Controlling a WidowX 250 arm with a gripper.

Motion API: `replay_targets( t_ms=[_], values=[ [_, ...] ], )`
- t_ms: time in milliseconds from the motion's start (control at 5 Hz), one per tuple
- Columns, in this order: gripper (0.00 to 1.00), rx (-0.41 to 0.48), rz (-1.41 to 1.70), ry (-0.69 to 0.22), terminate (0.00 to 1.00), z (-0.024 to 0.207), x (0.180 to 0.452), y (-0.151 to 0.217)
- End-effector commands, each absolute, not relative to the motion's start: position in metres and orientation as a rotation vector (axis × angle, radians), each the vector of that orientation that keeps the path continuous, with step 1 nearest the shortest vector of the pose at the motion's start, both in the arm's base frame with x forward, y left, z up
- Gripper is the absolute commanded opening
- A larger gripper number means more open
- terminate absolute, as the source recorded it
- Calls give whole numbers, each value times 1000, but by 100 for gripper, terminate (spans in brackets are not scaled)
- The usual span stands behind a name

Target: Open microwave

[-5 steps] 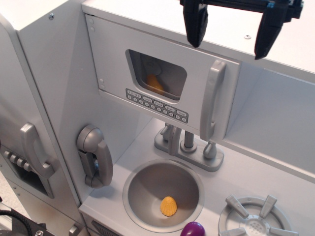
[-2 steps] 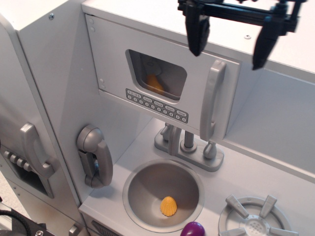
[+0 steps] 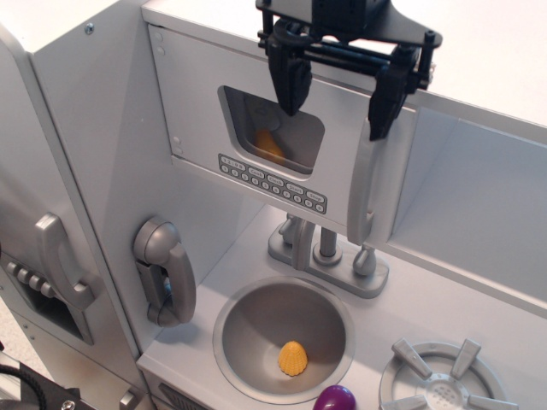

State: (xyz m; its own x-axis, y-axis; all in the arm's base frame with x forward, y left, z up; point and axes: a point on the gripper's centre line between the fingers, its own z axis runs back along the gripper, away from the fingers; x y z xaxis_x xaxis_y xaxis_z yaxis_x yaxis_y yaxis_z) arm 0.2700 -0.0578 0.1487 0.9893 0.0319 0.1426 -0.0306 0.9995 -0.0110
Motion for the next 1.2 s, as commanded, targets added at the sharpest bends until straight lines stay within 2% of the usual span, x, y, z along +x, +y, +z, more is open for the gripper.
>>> replay_targets(
  t_ms=[0, 200, 800, 1000],
  values=[
    [100, -23, 20, -194, 0, 149, 271, -59],
    [100, -4, 7, -247, 0, 139, 277, -66],
    [100, 8, 13, -295, 0, 121, 297, -75],
    [0, -35, 5, -316, 0, 121, 296, -76]
  ],
)
